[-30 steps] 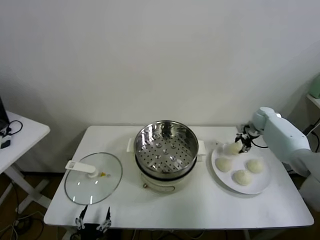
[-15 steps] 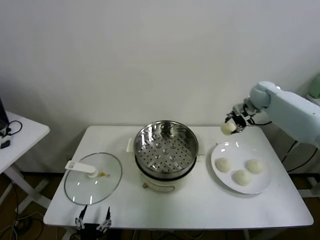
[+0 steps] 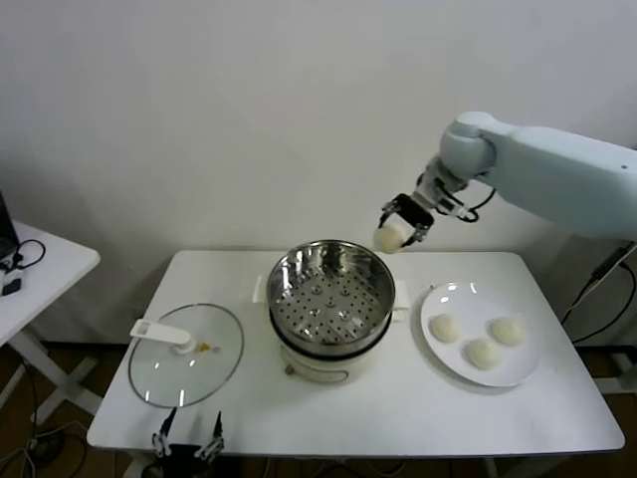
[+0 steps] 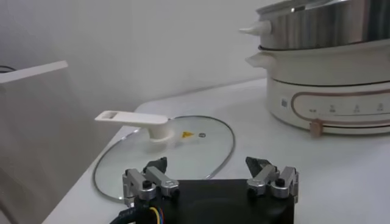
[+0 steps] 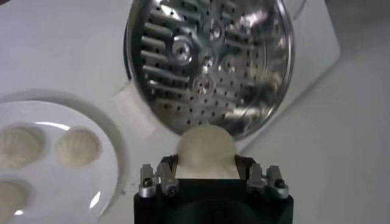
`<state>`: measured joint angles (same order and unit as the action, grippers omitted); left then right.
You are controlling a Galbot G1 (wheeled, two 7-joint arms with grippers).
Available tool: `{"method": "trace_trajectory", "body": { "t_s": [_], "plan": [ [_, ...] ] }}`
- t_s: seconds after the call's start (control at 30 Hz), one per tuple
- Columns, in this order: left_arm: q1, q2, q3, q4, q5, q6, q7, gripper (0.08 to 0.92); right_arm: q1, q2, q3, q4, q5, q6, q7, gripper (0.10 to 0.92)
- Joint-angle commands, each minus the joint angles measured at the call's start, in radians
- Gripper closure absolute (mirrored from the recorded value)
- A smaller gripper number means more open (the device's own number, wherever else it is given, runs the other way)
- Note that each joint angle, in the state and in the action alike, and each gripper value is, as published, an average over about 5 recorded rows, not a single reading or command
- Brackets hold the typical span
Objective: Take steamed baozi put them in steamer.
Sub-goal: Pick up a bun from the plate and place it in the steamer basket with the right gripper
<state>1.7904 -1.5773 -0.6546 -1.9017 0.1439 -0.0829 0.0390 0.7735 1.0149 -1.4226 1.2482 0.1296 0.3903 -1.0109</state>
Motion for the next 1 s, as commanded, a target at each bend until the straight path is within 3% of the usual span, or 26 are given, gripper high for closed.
{"method": "trace_trajectory", "body": {
  "t_s": [0.03,0.43,1.0],
  "plan": [
    [0.001,-0.002,-0.002,-0.002,-0.002,0.000,0.000,0.177,0.016,0.134,-0.050,0.032,-0.037,0.106,0.022,0.381],
    [-0.005,-0.007,-0.010,-0.002,-0.007,0.000,-0.002,0.177,-0.227,0.287,0.075,-0.300,-0.361,0.281,0.081,0.380],
    [-0.022,-0.010,-0.017,0.025,-0.009,-0.001,-0.003,0.177,-0.329,0.362,0.153,-0.481,-0.418,0.370,0.112,0.363]
  ]
}}
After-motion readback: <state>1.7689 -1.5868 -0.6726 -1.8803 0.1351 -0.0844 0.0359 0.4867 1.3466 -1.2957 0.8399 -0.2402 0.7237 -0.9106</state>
